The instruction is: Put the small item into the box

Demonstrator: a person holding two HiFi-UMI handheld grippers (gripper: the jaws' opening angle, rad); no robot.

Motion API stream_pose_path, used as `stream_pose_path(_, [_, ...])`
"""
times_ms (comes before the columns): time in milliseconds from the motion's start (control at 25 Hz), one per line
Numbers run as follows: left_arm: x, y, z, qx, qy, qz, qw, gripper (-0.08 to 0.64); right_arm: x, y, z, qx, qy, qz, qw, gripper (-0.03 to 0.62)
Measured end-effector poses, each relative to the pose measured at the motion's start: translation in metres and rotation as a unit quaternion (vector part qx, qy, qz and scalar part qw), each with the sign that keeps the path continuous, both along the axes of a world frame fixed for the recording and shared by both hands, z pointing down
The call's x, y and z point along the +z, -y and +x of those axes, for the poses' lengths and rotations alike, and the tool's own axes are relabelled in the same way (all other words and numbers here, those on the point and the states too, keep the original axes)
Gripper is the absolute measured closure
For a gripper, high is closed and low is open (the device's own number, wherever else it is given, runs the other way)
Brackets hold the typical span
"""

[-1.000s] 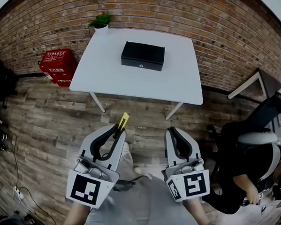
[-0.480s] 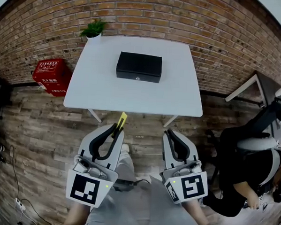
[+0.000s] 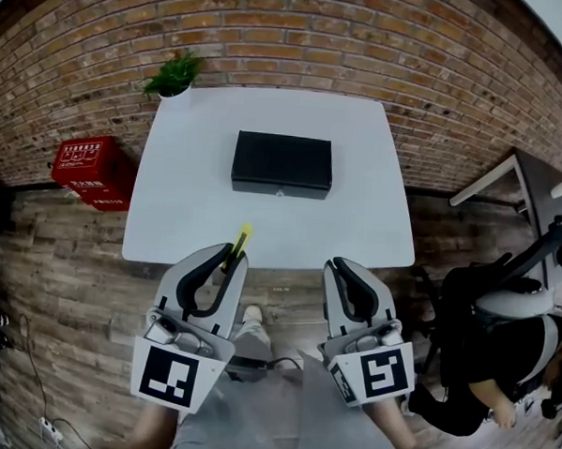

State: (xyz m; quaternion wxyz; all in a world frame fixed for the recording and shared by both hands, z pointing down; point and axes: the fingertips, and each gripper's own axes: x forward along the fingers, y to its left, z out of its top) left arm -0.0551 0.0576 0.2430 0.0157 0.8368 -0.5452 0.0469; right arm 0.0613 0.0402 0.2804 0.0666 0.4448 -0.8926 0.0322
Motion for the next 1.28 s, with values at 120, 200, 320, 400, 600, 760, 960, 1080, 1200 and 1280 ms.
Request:
stream_pose_path(120, [0.001, 0.032, -0.015, 0.007, 0.004, -0.002, 1.0, 0.495, -0.002, 0.03, -0.016, 0.005, -0.002, -0.002, 1.0, 0.534])
stream_pose_path(200, [0.003, 0.051, -0.023, 0.012, 0.003, -0.004, 0.9999, 0.495, -0.001, 0.048, -0.024, 0.01, -0.004, -0.004, 1.0, 0.533])
stream_pose_path(320, [0.006, 0.076, -0.033, 0.021, 0.001, -0.009, 0.9997, 0.495, 0.001, 0.074, -0.034, 0.018, -0.007, -0.008, 1.0, 0.533])
stream_pose_path(400, [0.009, 0.09, -0.037, 0.026, 0.001, -0.011, 0.9996, 0.495, 0.003, 0.087, -0.038, 0.024, -0.008, -0.01, 1.0, 0.534])
stream_pose_path(600, [0.017, 0.113, -0.043, 0.037, 0.008, -0.022, 0.9991, 0.495, 0.007, 0.109, -0.046, 0.031, -0.015, -0.017, 0.999, 0.533])
stream_pose_path(760, [0.023, 0.122, -0.039, 0.046, 0.016, -0.027, 0.9984, 0.495, 0.016, 0.117, -0.044, 0.034, -0.019, -0.031, 0.999, 0.533])
stream_pose_path(960, [0.033, 0.129, -0.034, 0.039, 0.019, -0.042, 0.9982, 0.495, 0.03, 0.126, -0.038, 0.029, -0.03, -0.045, 0.998, 0.532])
stream_pose_path(1080, [0.037, 0.132, -0.032, 0.023, 0.005, -0.047, 0.9986, 0.495, 0.036, 0.129, -0.034, 0.019, -0.034, -0.051, 0.998, 0.534])
stream_pose_path(1200, [0.038, 0.133, -0.03, 0.013, -0.003, -0.049, 0.9987, 0.495, 0.039, 0.131, -0.031, 0.01, -0.036, -0.053, 0.998, 0.533])
stream_pose_path(1280, [0.041, 0.133, -0.031, 0.004, -0.004, -0.054, 0.9985, 0.495, 0.042, 0.132, -0.032, 0.004, -0.036, -0.056, 0.998, 0.534])
